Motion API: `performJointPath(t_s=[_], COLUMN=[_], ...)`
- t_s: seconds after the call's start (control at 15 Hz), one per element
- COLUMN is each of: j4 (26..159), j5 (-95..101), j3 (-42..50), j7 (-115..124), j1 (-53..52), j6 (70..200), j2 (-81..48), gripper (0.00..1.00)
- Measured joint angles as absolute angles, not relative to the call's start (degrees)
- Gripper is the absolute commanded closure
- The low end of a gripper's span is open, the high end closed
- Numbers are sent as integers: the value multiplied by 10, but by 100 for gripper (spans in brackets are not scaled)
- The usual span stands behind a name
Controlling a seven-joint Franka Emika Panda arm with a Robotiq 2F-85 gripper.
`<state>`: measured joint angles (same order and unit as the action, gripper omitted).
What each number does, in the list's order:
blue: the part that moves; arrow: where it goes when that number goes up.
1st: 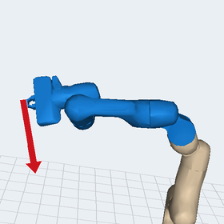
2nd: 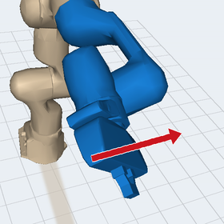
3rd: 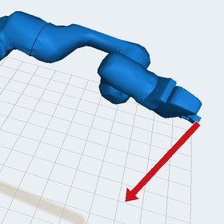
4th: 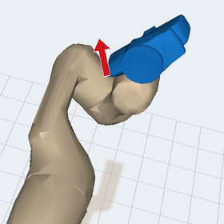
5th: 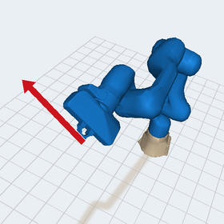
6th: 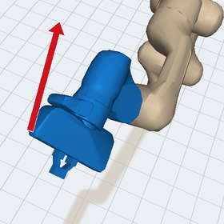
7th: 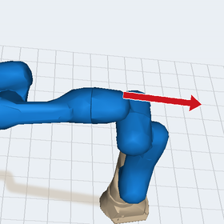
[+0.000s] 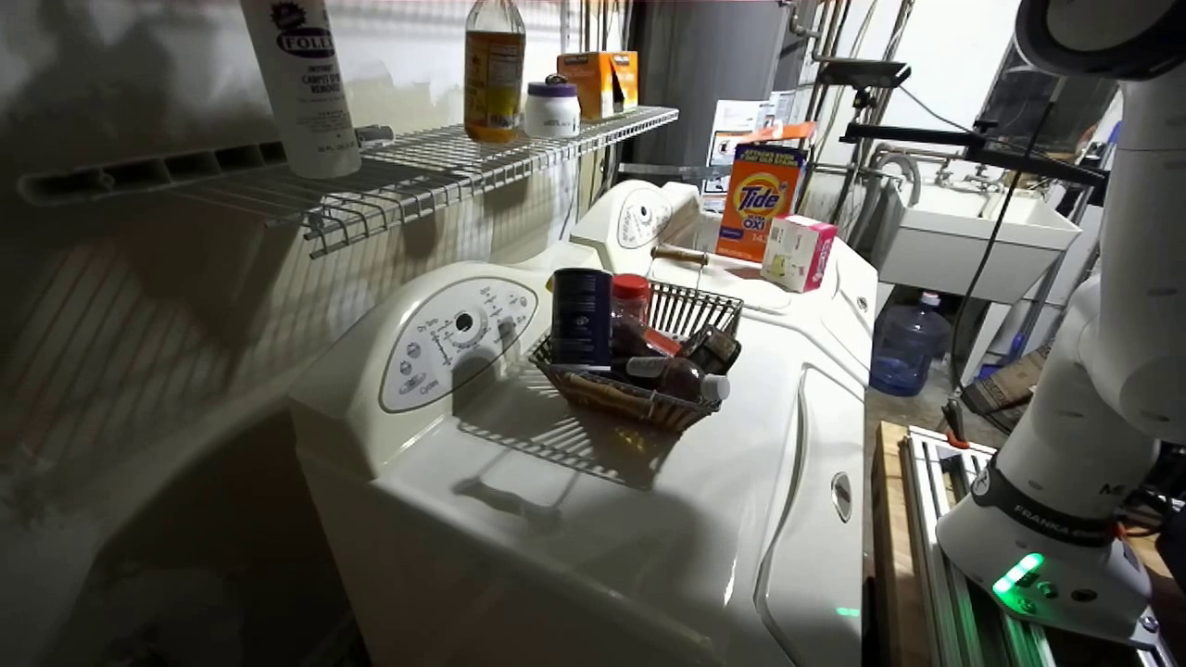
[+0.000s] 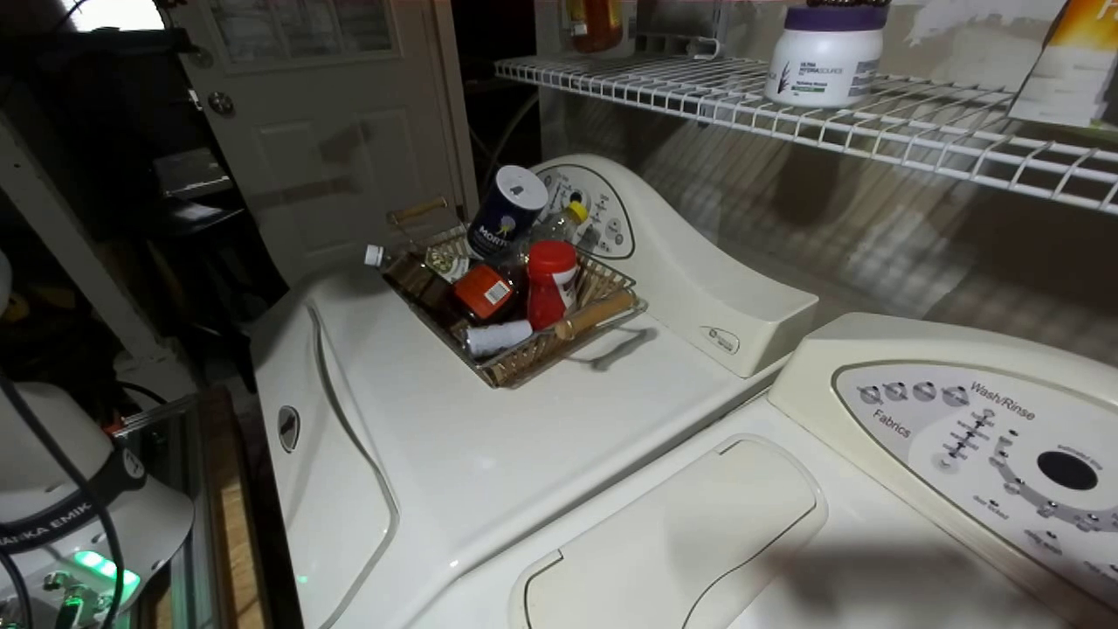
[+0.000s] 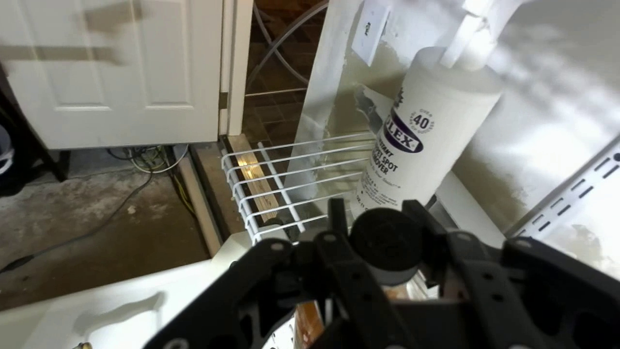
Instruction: Put the vinegar bottle on the bottom shelf.
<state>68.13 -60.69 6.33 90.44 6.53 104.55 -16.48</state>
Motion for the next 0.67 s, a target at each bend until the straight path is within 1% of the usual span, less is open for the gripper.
performJointPath(t_s=[0.27,0.67], j4=[653,652], j5=[-607,-607], j3=[54,51], j7=[948,951], j1=[65,65], j6=[1091,1100], j2=[-196,-197], gripper=[90,90])
